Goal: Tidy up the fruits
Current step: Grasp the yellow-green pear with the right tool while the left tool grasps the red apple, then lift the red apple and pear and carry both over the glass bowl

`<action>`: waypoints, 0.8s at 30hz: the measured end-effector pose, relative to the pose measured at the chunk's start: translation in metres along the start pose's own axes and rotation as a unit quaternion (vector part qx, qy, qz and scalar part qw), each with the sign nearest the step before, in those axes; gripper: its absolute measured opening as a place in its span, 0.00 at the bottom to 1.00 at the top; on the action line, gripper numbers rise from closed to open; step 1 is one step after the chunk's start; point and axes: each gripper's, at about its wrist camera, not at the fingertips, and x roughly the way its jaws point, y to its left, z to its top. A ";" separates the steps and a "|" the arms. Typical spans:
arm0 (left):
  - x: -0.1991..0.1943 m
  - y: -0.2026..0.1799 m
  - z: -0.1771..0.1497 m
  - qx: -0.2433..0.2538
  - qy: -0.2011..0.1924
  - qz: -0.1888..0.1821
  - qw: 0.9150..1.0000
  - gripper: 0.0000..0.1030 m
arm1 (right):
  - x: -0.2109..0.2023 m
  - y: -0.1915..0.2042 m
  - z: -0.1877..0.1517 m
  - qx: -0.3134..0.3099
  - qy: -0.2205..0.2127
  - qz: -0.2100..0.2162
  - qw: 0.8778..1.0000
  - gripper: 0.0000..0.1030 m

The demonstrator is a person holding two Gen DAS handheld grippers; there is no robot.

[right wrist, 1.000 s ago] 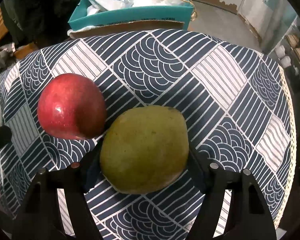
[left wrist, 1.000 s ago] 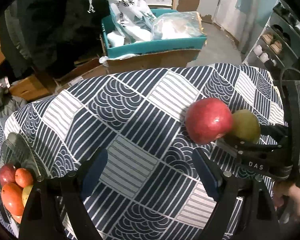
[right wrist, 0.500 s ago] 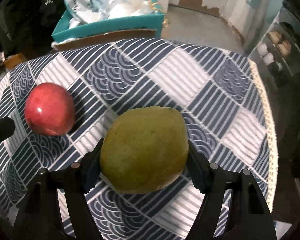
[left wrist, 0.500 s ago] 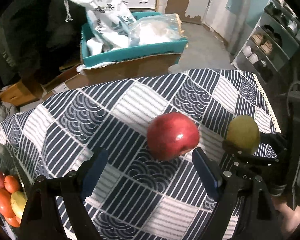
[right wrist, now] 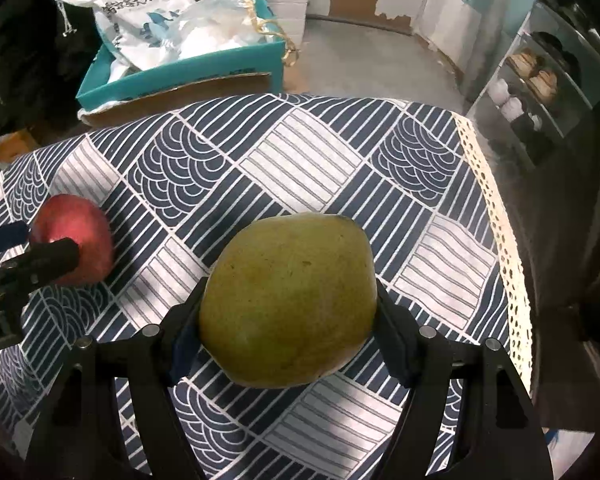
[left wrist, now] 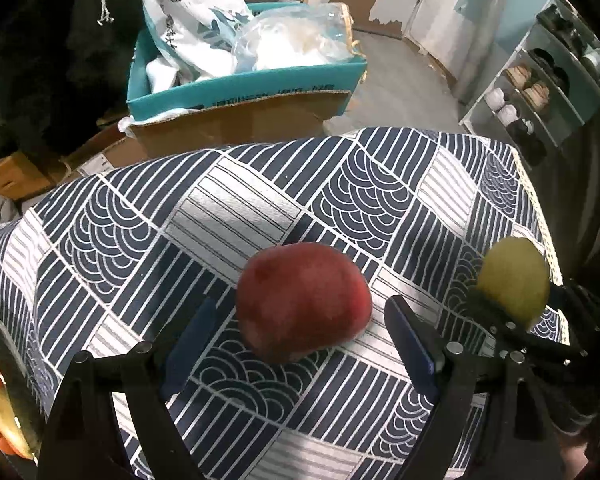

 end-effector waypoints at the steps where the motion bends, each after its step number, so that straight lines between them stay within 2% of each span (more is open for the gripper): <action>1: 0.003 0.000 0.001 -0.002 0.002 0.000 1.000 0.85 | 0.000 -0.001 0.000 0.003 0.000 0.001 1.000 0.72; 9: 0.020 0.008 0.002 -0.026 0.013 -0.014 0.999 0.85 | 0.002 -0.006 -0.001 0.012 0.002 0.008 1.000 0.72; 13: 0.023 0.010 0.001 -0.032 0.018 -0.042 0.998 0.77 | 0.003 -0.005 -0.002 0.012 0.003 0.012 1.000 0.72; 24: 0.009 0.005 -0.007 0.007 -0.005 -0.009 1.000 0.77 | -0.003 0.005 -0.004 0.002 -0.004 0.016 1.000 0.72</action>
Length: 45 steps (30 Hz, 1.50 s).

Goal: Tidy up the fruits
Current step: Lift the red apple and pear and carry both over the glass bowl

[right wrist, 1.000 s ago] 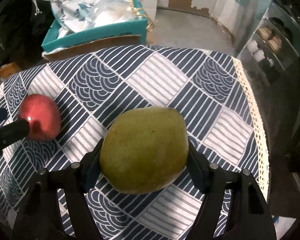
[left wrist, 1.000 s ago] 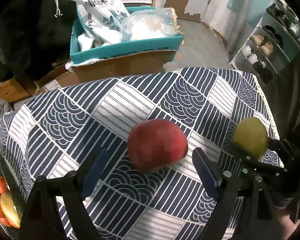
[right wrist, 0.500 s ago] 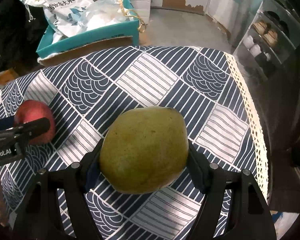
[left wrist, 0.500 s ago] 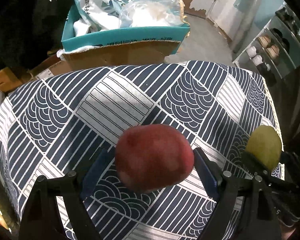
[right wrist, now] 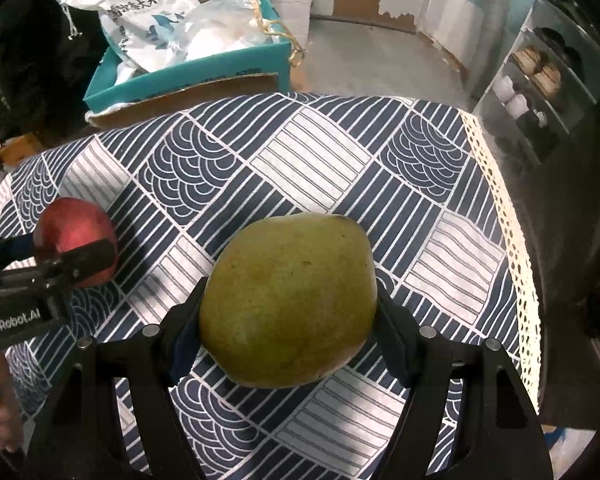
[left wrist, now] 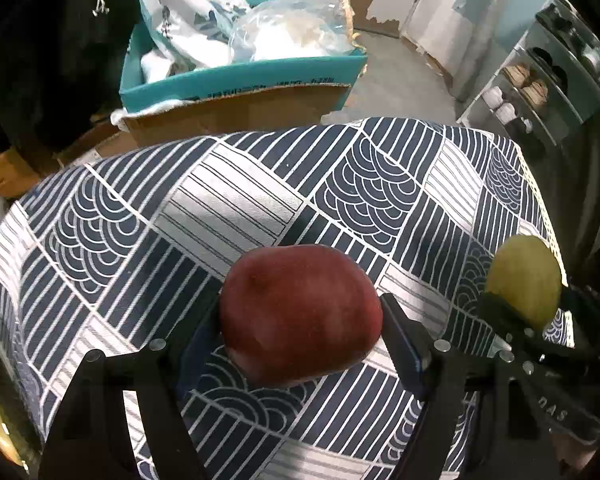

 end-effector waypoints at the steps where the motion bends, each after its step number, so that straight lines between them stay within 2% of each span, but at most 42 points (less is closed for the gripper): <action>1: -0.003 0.000 -0.001 0.003 -0.003 0.002 1.000 0.77 | -0.001 0.000 0.000 -0.001 -0.001 0.000 1.000 0.72; 20: -0.087 0.016 -0.013 0.042 -0.066 0.037 0.996 0.77 | -0.048 0.025 0.005 -0.023 -0.047 0.016 0.999 0.72; 45: -0.176 0.068 -0.035 0.026 -0.113 0.059 0.991 0.77 | -0.119 0.079 0.010 -0.066 -0.107 0.053 0.991 0.72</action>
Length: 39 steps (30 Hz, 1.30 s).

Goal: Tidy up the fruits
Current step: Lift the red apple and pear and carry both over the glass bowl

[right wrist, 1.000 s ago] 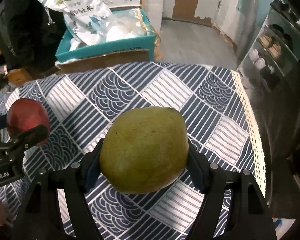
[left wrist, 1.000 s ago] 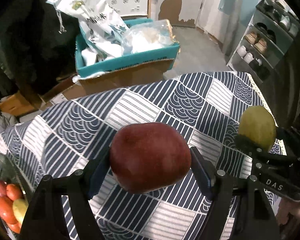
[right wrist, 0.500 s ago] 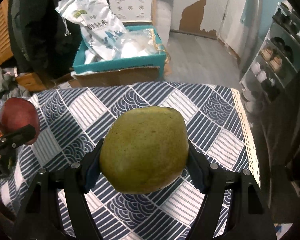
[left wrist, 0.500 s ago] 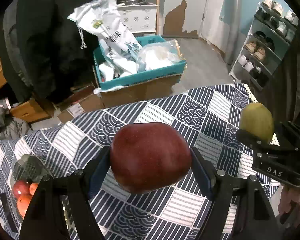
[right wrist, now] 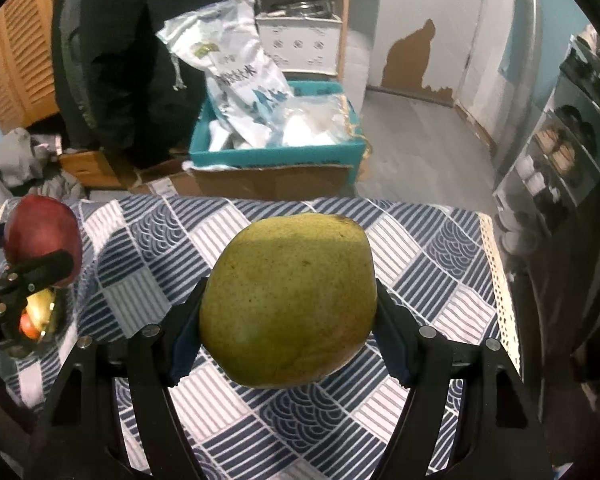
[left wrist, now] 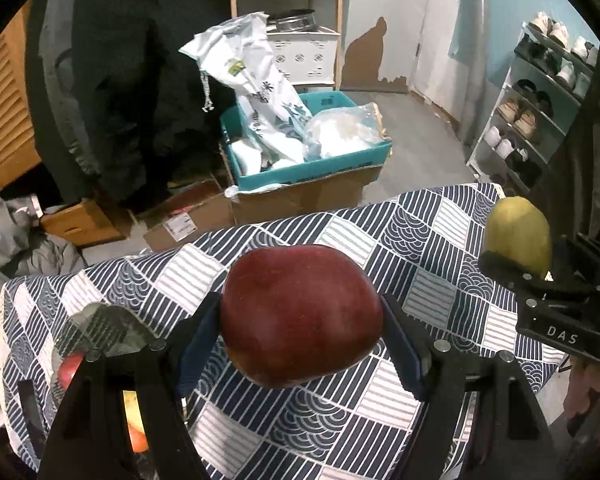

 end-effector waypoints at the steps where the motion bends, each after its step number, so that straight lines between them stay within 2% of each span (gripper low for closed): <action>1: -0.002 0.004 -0.001 -0.004 0.000 0.001 1.000 0.77 | -0.002 0.004 0.001 -0.002 -0.003 0.004 1.000 0.72; 20: -0.019 0.085 -0.031 -0.045 -0.006 0.046 0.998 0.77 | -0.002 0.095 0.016 -0.066 -0.008 0.055 0.996 0.72; 39: -0.007 0.183 -0.058 -0.112 0.011 0.088 0.990 0.77 | 0.027 0.193 0.031 -0.121 0.008 0.109 0.987 0.72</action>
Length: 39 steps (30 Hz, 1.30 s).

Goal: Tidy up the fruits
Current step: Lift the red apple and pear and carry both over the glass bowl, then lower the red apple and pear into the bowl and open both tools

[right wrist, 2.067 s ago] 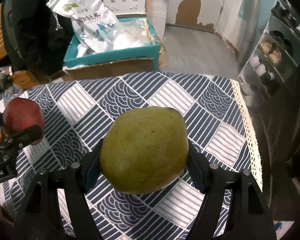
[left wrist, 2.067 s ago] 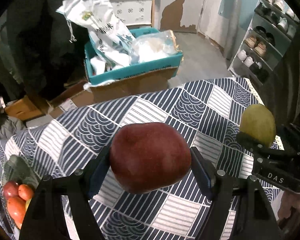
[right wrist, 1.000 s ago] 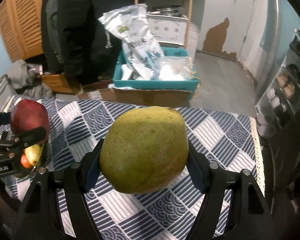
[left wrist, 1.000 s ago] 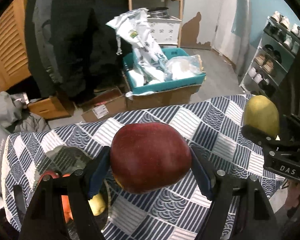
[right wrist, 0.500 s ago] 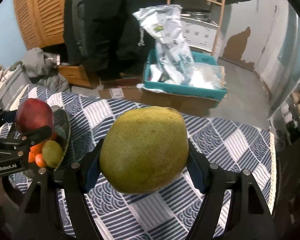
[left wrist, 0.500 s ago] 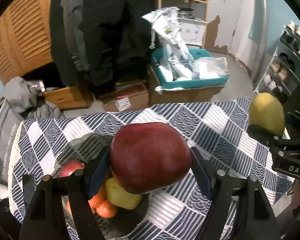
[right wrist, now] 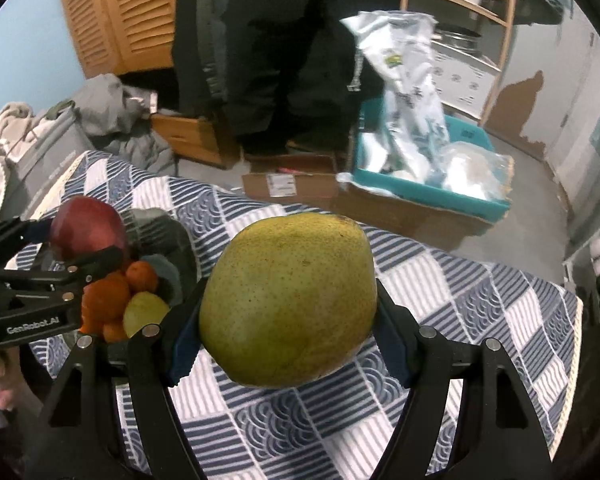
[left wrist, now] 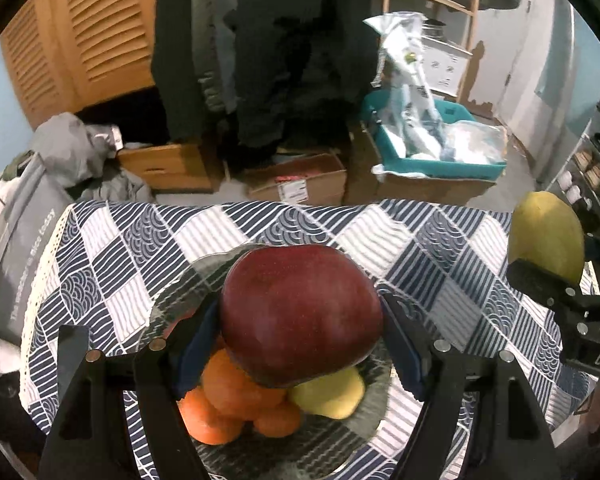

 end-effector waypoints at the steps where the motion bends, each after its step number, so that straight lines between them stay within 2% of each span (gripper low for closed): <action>1: 0.002 0.004 0.000 -0.003 0.002 0.002 1.000 0.77 | 0.004 0.005 0.002 -0.003 0.002 0.004 1.000 0.72; 12: 0.028 0.035 -0.006 -0.037 0.030 0.010 0.999 0.77 | 0.038 0.040 0.013 -0.013 0.025 0.054 0.998 0.72; 19: 0.043 0.046 -0.010 -0.051 0.050 0.006 0.997 0.77 | 0.054 0.054 0.015 -0.019 0.039 0.062 0.997 0.72; 34: 0.049 0.057 -0.011 -0.068 0.065 -0.003 0.996 0.77 | 0.067 0.064 0.014 -0.021 0.054 0.071 0.996 0.72; 39: 0.042 0.059 -0.011 -0.056 0.056 0.013 0.997 0.77 | 0.070 0.064 0.013 -0.019 0.057 0.074 0.995 0.72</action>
